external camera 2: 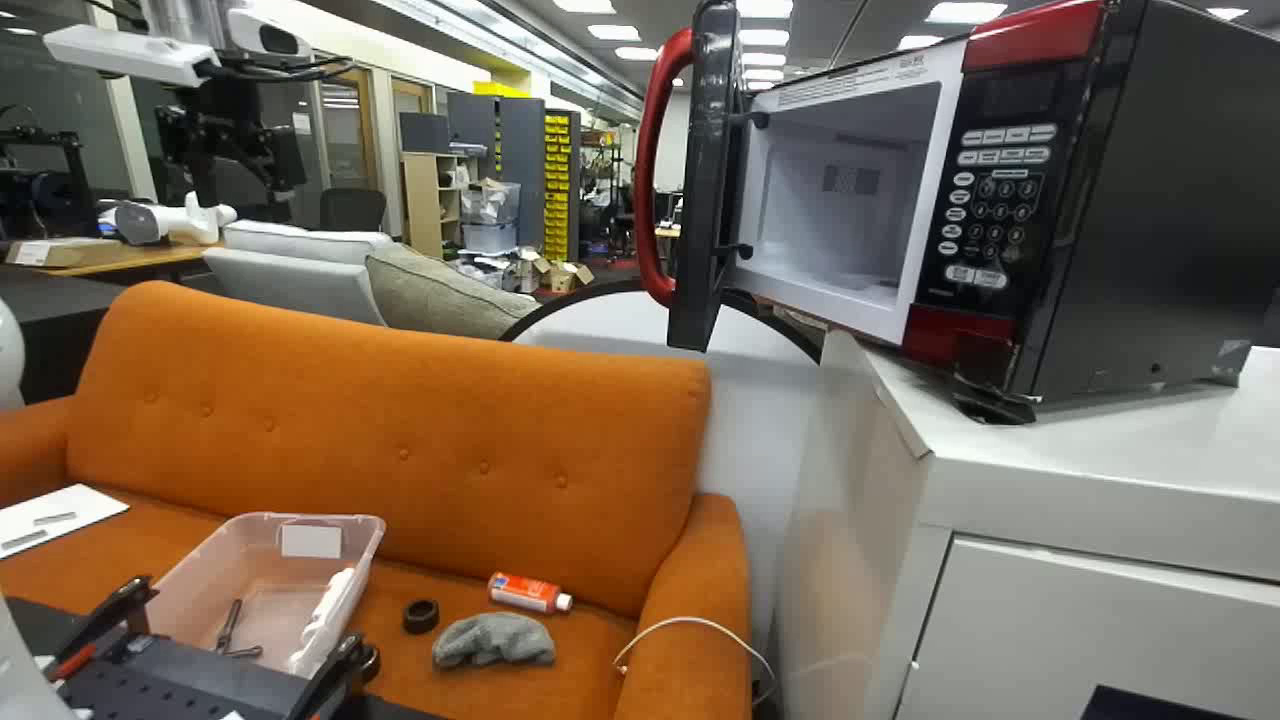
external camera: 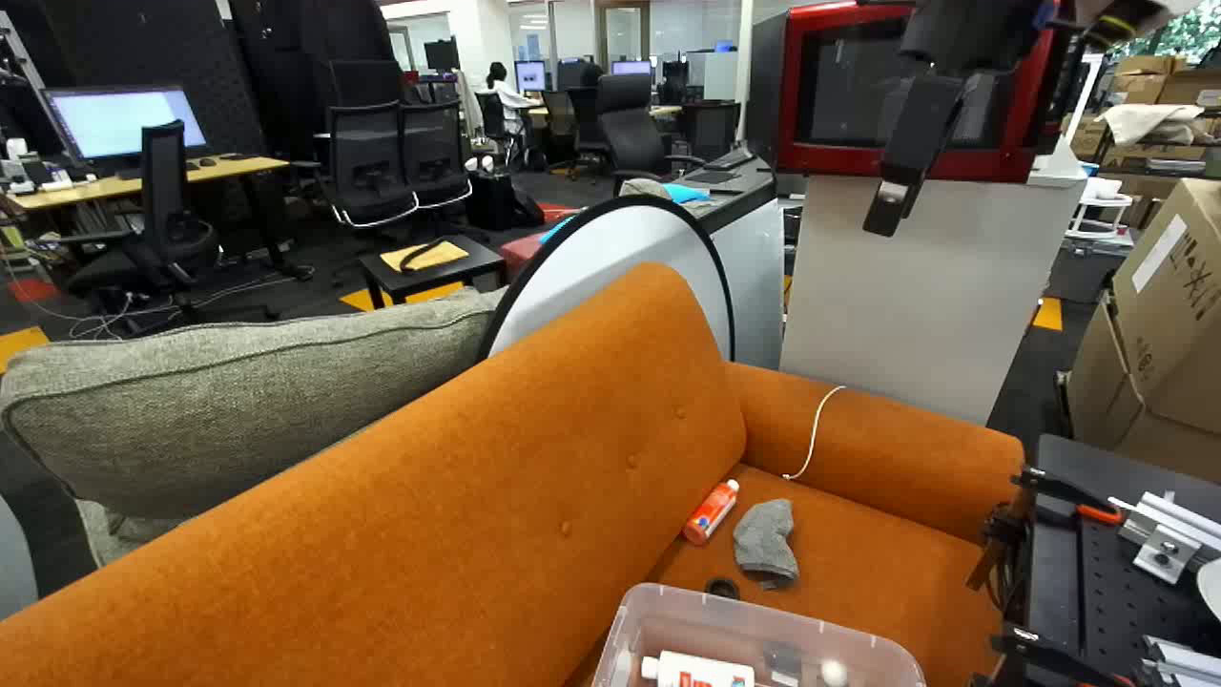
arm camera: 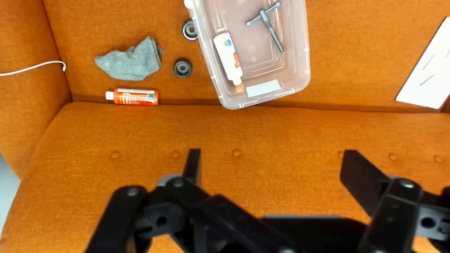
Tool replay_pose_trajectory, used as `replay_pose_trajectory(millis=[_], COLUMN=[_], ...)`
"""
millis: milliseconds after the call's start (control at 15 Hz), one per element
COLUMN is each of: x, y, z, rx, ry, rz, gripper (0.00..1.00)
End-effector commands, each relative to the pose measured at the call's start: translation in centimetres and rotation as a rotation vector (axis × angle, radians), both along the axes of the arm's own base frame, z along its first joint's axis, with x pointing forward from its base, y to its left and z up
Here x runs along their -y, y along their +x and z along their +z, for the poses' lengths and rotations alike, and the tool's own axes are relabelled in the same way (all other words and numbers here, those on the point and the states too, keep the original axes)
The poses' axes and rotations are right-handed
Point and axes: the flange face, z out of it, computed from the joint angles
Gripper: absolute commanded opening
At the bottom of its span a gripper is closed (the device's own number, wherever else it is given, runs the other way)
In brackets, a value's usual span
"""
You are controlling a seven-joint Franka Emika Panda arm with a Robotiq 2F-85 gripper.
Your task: Put the grey cloth on the sofa inside the plastic container
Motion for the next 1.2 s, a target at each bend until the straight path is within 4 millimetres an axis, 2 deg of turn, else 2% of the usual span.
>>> replay_pose_trajectory(millis=[0,200,400,733,1133], x=[0.0,0.2,1.5,4.9,6.4], y=[0.0,0.3,1.5,4.3,6.9], z=[0.1,-0.1,-2.1,-8.9,-18.0], rx=[-0.001,-0.005,-0.068,-0.225,-0.386], ry=[0.000,-0.006,0.015,0.076,0.115], rz=[0.000,-0.013,-0.039,-0.137,-0.283], gripper=[1.00,1.00,1.00,1.00,1.00])
